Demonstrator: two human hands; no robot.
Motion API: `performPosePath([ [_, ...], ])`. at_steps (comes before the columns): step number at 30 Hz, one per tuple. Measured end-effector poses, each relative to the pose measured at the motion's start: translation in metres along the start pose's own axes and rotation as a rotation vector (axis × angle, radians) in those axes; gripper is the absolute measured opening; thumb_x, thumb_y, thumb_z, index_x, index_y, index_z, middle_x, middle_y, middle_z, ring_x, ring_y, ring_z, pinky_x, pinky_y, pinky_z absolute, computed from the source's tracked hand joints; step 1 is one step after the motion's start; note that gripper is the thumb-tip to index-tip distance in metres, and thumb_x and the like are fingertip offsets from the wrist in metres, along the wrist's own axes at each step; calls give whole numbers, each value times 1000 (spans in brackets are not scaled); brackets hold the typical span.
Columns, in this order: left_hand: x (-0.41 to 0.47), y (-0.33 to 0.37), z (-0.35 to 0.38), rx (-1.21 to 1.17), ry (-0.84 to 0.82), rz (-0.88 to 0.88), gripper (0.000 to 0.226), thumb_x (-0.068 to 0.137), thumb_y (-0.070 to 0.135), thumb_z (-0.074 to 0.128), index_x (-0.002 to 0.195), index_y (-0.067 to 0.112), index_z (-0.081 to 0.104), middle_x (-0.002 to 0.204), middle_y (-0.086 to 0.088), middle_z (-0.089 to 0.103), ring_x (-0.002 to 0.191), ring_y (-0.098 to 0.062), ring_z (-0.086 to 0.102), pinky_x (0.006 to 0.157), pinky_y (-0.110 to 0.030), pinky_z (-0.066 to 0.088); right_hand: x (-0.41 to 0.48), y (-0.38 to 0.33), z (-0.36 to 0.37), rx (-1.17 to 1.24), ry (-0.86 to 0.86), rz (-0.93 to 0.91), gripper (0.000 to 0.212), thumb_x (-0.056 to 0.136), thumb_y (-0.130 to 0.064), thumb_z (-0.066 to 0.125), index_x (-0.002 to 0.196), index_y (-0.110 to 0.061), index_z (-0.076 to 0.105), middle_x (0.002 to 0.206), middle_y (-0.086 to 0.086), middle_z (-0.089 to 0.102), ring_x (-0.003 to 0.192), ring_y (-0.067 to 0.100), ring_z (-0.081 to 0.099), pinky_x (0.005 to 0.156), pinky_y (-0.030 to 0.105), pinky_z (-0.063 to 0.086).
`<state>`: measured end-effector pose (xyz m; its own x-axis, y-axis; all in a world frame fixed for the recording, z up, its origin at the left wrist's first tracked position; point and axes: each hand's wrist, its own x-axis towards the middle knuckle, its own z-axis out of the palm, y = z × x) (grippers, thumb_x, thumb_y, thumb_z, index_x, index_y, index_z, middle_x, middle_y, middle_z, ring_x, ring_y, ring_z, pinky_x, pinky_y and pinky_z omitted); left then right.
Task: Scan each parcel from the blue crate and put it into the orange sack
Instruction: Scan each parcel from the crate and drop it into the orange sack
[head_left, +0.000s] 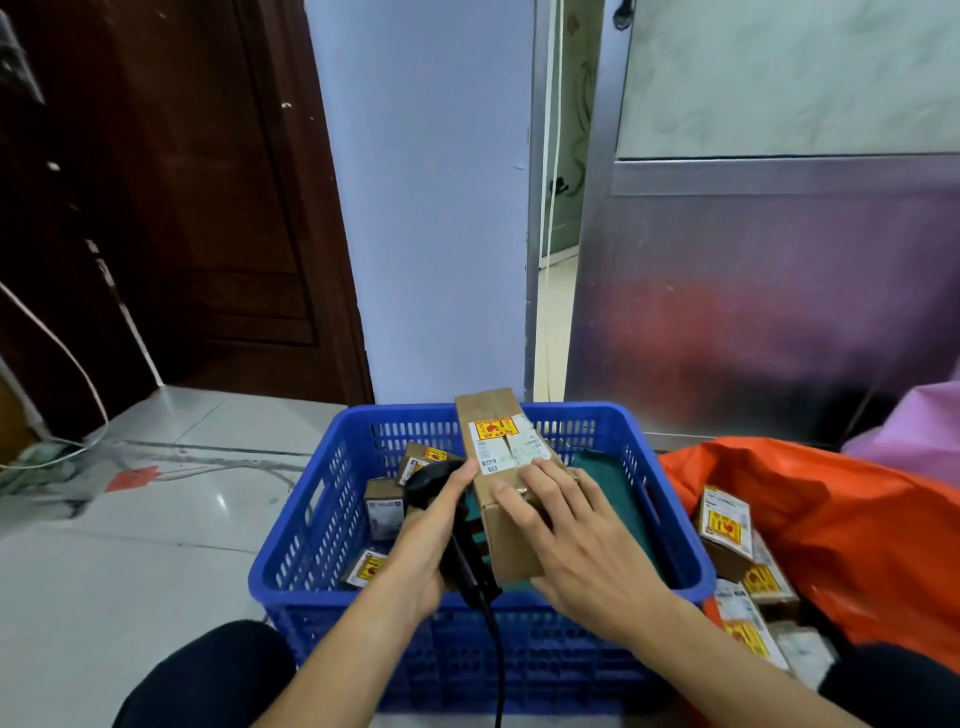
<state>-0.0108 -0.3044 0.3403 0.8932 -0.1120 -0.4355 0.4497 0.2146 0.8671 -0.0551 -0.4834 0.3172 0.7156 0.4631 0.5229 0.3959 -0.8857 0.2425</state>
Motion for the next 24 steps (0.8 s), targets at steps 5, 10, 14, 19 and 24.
performPosePath([
  [5, 6, 2, -3, 11, 15, 27, 56, 75, 61, 82, 112, 19, 79, 99, -12, 81, 97, -33, 78, 97, -55, 59, 0, 1, -5, 299, -23, 57, 94, 90, -70, 56, 161, -18, 24, 160, 6, 32, 151, 24, 30, 120, 48, 35],
  [10, 7, 11, -4, 56, 79, 169, 43, 87, 54, 75, 112, 19, 78, 95, -3, 82, 93, -23, 78, 82, -38, 60, 8, 5, -17, 794, -99, 546, 94, 85, -85, 38, 161, -34, 17, 161, -17, 22, 143, 0, 29, 115, 28, 28],
  [14, 7, 10, -2, 77, 91, 233, 41, 87, 52, 77, 114, 20, 76, 96, 1, 82, 93, -16, 77, 72, -30, 54, 9, 17, -9, 1299, -425, 898, 107, 66, -105, 31, 154, -43, 31, 149, -11, 50, 123, 5, 59, 111, 42, 45],
  [19, 3, 8, 1, 86, 15, 273, 19, 92, 39, 76, 104, 26, 69, 80, 13, 80, 85, -12, 76, 74, -30, 55, 7, 11, -2, 1467, -463, 989, 91, 73, -87, 59, 145, -34, 40, 128, -3, 68, 99, 16, 76, 94, 43, 60],
  [24, 9, 8, -4, 2, 39, 225, 20, 90, 38, 80, 102, 26, 70, 87, 0, 82, 91, -24, 77, 80, -47, 63, 12, 31, -2, 1419, -269, 1099, 73, 75, -65, 79, 132, -26, 53, 130, -3, 65, 112, 14, 67, 91, 42, 61],
])
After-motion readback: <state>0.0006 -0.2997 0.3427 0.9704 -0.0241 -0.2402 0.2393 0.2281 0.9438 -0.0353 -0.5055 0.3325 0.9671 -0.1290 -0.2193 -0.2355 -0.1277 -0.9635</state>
